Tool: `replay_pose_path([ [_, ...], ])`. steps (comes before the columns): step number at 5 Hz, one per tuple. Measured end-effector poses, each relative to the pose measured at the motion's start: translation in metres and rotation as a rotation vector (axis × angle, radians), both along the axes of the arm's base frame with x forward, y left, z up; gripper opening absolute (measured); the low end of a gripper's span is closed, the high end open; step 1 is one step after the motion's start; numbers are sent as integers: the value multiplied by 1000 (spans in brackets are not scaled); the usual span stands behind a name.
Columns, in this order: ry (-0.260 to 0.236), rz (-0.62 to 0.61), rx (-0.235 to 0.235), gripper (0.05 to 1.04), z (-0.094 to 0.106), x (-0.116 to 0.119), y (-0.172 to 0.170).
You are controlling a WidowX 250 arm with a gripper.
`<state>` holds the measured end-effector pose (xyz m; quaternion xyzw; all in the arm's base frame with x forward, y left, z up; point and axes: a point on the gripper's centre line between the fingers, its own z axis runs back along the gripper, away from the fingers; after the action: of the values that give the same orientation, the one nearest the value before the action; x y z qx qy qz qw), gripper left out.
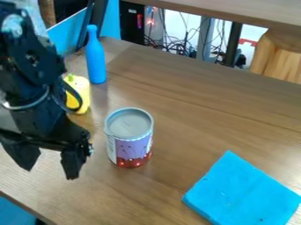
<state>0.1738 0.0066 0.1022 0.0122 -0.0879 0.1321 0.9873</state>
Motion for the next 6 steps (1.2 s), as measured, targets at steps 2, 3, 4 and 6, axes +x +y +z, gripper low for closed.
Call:
replay_pose_path([
  [2, 28, 46, -15, 1000, -19, 12, 16],
  [3, 21, 48, -11, 1000, -23, 29, 21],
  [4, 28, 51, 4, 1000, -28, 40, 24],
  [6, 30, 14, 16, 1000, -26, 68, 7],
])
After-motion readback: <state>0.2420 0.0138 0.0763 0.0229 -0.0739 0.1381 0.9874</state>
